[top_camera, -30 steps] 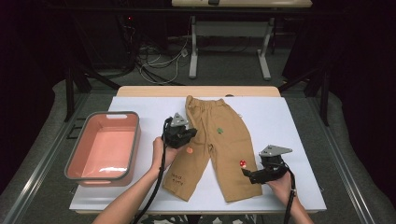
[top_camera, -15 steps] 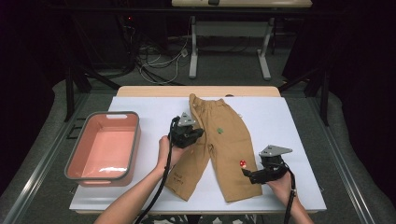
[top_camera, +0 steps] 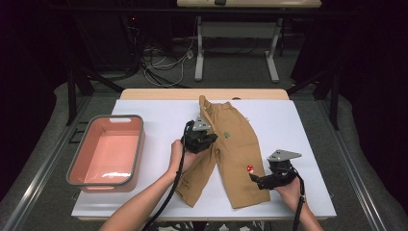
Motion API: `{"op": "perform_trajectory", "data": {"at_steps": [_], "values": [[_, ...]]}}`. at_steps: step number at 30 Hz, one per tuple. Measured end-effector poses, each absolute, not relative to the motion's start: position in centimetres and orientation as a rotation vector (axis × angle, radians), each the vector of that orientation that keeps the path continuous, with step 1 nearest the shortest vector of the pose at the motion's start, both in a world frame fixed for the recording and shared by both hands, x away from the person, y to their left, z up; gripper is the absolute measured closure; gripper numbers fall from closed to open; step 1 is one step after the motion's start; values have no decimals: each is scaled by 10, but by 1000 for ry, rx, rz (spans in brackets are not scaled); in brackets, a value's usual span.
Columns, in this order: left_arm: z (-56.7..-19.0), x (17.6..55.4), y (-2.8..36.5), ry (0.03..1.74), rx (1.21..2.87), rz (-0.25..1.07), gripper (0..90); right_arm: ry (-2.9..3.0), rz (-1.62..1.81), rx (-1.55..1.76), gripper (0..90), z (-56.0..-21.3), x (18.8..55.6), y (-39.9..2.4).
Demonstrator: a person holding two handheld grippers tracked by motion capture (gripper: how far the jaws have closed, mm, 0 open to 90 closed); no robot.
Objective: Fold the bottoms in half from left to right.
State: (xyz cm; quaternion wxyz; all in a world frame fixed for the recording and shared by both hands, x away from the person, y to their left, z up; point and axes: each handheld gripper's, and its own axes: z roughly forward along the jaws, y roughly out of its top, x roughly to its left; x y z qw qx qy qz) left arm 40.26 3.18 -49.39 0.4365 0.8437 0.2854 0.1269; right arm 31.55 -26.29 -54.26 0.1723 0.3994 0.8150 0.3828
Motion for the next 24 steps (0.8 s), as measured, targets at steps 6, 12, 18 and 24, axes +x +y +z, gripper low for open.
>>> {"op": "perform_trajectory", "data": {"at_steps": [6,12,18,24], "values": [[-496,403,24,706,2104,297,868,2314,1086,1136,11,-542,315,-263],[-497,402,13,684,2109,290,868,2313,1095,1131,11,-543,316,-263],[-499,402,1,666,2103,283,868,2316,1094,1125,11,-543,316,-264],[-503,400,-15,646,2107,261,868,2312,1092,1140,11,-543,316,-264]]}}
